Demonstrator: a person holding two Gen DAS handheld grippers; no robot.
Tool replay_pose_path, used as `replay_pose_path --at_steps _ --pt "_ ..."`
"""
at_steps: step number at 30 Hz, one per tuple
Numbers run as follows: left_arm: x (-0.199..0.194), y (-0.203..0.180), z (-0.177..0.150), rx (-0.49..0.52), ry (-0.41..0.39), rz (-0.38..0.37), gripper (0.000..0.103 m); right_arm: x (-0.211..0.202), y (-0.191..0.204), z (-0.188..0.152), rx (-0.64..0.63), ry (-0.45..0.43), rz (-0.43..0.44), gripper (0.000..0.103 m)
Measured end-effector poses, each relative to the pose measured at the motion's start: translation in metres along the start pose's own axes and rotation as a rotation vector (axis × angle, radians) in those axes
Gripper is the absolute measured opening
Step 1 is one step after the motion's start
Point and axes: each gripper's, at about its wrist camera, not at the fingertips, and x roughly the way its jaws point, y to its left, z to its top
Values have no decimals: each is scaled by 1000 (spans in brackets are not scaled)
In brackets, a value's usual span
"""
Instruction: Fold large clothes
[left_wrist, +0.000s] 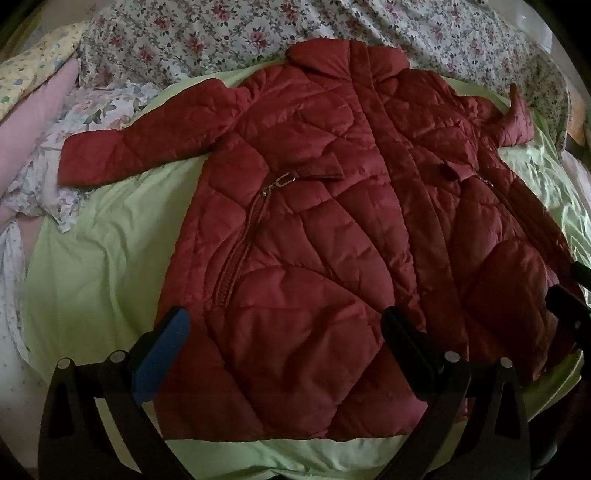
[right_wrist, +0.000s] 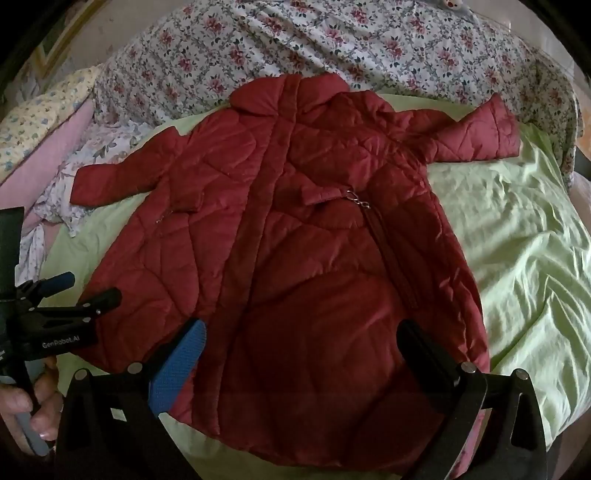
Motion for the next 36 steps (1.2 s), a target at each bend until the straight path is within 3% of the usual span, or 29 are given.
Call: replay_pose_path --at_steps 29,36 --pt "-3 5 0 -2 -29 1 103 -2 1 4 0 -6 2 103" --pt "4 4 5 -5 26 -14 103 -1 -3 9 11 -11 1 103"
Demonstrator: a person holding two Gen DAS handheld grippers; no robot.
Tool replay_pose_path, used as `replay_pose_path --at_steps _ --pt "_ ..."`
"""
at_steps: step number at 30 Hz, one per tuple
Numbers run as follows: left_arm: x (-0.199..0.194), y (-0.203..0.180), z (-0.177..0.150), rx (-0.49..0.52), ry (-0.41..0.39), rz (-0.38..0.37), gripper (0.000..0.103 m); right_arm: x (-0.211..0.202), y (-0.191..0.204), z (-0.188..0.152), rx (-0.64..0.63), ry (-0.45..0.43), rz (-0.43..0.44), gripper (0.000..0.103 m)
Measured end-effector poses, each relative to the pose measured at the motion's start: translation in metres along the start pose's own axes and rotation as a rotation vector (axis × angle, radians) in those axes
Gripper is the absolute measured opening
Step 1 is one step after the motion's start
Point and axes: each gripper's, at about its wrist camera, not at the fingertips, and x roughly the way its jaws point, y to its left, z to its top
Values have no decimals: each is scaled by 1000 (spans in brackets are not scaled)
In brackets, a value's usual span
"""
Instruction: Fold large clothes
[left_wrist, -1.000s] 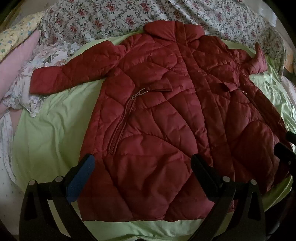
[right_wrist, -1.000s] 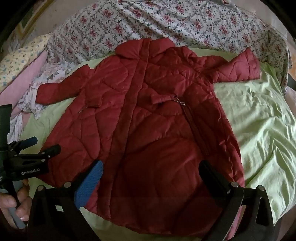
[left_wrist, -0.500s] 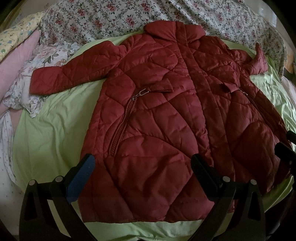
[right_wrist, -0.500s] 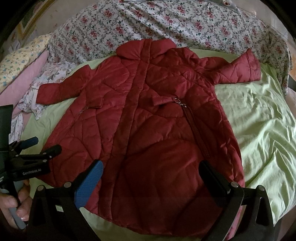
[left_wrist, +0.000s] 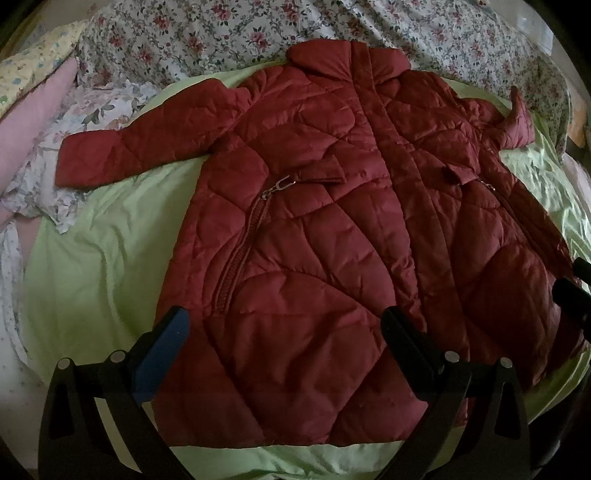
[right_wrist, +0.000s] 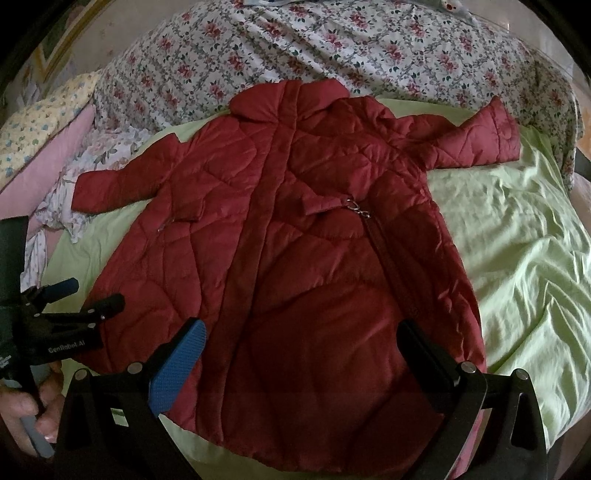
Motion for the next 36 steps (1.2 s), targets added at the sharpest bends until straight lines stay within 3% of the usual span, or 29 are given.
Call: replay_pose_path --at_steps 2,6,11,13,16,19,28,36 --pt "2 1 0 -2 -9 -4 103 0 -3 2 4 -5 -2 103" --pt "7 3 4 -9 78 -58 103 -1 -12 5 13 -22 -24 103" --pt "9 8 11 -27 60 -86 103 -5 -27 14 38 -45 -44 103" --pt "11 9 15 -29 49 -71 103 -3 -36 20 83 -25 -8 103" --pt "17 12 24 -34 52 -52 103 -7 -49 31 97 -77 -4 103" --pt "22 18 34 -16 69 33 103 -10 -63 43 109 -91 -30 103" --pt "28 33 63 -55 14 29 103 0 -137 102 248 -156 -42 103" --pt "39 33 75 -72 14 15 103 38 -220 166 374 -182 -159 102"
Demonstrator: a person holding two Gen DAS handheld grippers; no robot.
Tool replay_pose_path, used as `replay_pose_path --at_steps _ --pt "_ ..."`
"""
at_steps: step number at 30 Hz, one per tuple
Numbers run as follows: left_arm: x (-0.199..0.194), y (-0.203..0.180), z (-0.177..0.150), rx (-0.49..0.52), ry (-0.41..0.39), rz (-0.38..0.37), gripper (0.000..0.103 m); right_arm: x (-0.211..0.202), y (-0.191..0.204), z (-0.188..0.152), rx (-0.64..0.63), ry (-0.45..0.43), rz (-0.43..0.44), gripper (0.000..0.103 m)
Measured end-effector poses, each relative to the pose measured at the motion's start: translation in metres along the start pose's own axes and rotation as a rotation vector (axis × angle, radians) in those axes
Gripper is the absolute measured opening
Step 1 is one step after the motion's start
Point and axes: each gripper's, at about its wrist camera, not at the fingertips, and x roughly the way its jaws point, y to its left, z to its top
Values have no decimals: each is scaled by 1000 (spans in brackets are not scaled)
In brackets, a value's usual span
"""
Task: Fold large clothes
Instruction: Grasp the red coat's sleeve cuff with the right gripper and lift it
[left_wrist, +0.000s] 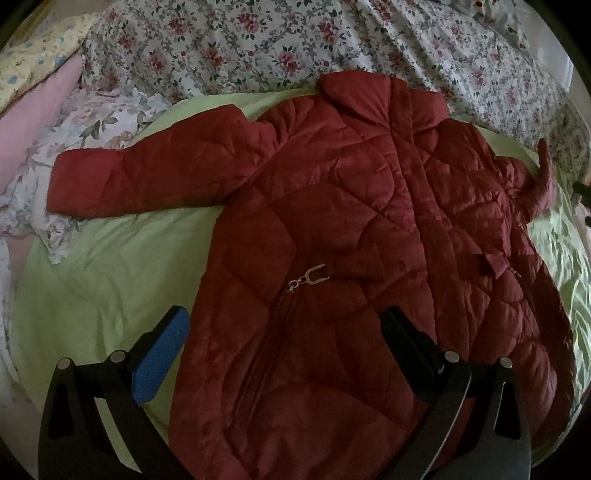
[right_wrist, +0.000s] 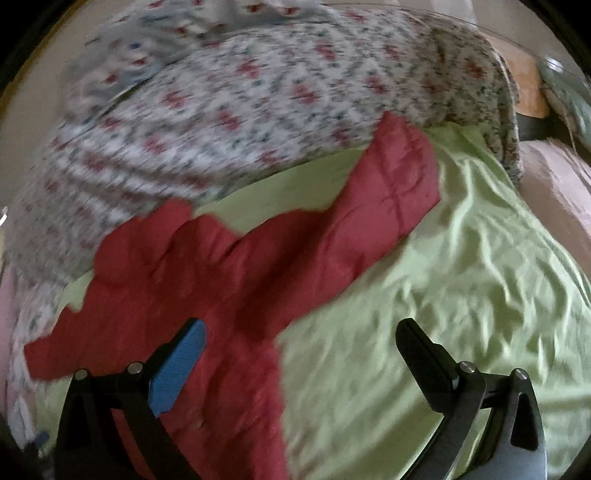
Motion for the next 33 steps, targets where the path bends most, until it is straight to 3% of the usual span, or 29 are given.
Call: replay_pose_path --at_steps 10,15,16,18,20,21,24,33 --pt "17 -9 25 -2 -2 -45 103 71 -50 72 114 -44 -124 97" --pt "24 -15 33 6 -4 -54 103 118 -63 104 131 -43 -197 88" --pt "26 -16 33 8 -2 -60 103 127 -66 107 132 -37 -204 83" --pt "29 -18 33 12 2 -68 103 144 -76 112 146 -10 -219 42" --pt "31 -19 31 14 7 -72 103 148 -85 110 182 7 -188 21" --pt "31 -18 30 13 7 -74 103 146 -87 106 201 3 -165 15" --pt "29 -17 28 5 10 -83 103 128 -79 96 171 -36 -152 11" --pt "14 -12 16 -13 3 -124 103 70 -24 59 44 -42 59 11"
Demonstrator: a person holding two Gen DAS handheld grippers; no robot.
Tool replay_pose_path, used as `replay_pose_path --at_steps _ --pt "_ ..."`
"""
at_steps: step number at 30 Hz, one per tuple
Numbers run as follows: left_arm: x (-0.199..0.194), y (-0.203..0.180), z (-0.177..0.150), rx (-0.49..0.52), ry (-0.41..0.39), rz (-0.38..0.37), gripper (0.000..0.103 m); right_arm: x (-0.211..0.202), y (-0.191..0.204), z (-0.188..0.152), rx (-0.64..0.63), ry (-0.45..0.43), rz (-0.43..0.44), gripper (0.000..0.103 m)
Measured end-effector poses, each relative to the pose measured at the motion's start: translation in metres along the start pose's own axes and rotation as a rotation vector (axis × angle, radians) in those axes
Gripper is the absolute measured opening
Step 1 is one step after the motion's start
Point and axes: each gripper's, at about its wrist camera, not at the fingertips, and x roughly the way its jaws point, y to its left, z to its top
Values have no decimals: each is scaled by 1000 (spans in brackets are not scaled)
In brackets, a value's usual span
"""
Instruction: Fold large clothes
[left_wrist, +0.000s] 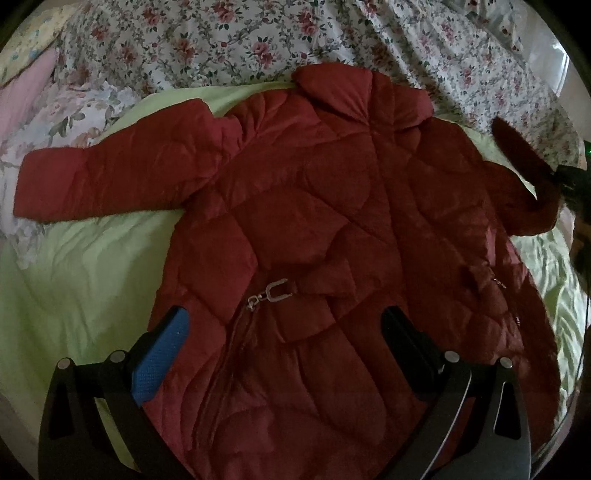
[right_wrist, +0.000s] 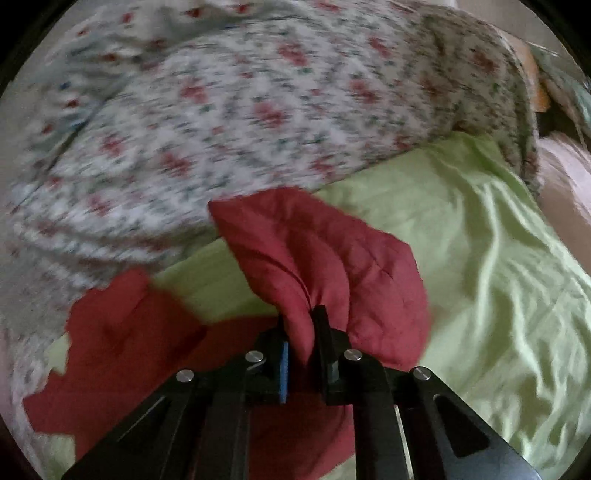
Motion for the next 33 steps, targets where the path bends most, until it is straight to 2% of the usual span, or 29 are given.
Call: replay_pose_path --at_steps 4,10,16,20,21,25,33 --pt "1 7 -5 -28 6 -44 103 -14 41 -25 -74 32 93 12" --pt "6 24 -9 -70 27 -105 103 -28 119 -78 -199 78 305 11" --pt "7 49 -9 -113 23 -148 103 -18 190 -134 -363 175 453 12" --pt "12 62 -4 -133 29 -178 103 -3 214 -165 -463 258 490 12" --pt "14 65 -2 -137 32 -188 103 3 220 -176 -505 303 499 13" --pt "22 72 15 -139 27 -206 103 14 230 -201 -620 368 489 16" --pt "65 57 81 -103 42 -243 103 17 231 -204 -660 354 504 17"
